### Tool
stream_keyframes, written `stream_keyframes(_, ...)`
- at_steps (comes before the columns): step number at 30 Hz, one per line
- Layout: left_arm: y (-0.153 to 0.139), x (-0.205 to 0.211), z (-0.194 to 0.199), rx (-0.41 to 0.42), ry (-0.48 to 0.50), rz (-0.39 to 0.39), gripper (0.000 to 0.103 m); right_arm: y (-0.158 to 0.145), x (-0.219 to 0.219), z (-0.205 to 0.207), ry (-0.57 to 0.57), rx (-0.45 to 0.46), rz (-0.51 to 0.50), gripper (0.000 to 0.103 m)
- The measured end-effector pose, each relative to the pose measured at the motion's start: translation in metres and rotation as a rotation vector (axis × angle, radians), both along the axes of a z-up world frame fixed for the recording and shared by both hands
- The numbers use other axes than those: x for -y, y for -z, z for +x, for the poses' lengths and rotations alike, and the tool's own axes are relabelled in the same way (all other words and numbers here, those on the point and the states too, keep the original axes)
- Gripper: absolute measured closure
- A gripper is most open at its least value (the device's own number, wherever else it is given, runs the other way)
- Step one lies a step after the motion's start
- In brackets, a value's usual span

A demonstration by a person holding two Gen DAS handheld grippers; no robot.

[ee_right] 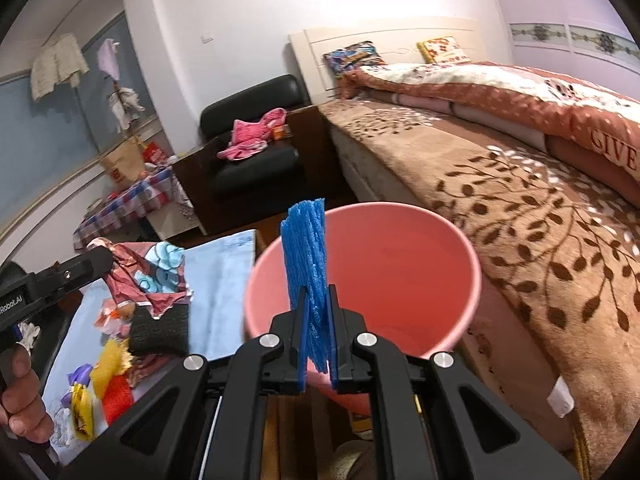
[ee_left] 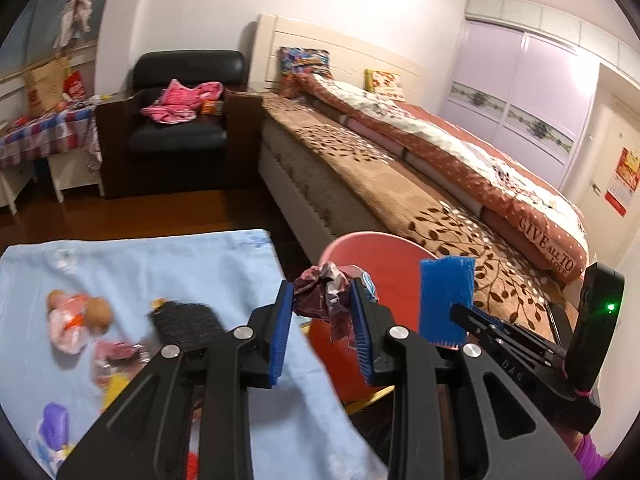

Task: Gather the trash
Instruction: 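Carry the blue net over the pink bucket and open the right gripper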

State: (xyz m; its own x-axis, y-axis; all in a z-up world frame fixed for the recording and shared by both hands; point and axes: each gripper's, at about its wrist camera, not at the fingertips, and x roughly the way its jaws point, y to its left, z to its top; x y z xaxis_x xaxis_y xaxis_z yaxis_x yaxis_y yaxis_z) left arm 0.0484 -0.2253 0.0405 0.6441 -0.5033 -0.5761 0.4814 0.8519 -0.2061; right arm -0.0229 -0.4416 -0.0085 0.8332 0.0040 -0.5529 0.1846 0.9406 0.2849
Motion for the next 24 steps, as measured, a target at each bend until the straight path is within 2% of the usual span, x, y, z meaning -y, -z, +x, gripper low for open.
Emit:
stream_keyframes(8, 0.018, 0.055, 0.008, -0.024, 0.072, 0.053, 0.074, 0.015, 0.023, 0.0, 0.044, -0.031, 0.014, 0.096)
stream_keyframes(15, 0.031, 0.073, 0.015, -0.046, 0.083, 0.07, 0.074, 0.022, 0.03, 0.0, 0.06, -0.047, 0.023, 0.096)
stream_keyframes(22, 0.037, 0.076, 0.019, -0.083, 0.088, 0.058, 0.06, 0.024, 0.03, 0.002, 0.066, -0.055, 0.027, 0.096)
stream_keyframes(24, 0.037, 0.074, 0.02, -0.088, 0.08, 0.051, 0.059, 0.024, 0.03, 0.002, 0.069, -0.055, 0.028, 0.096)
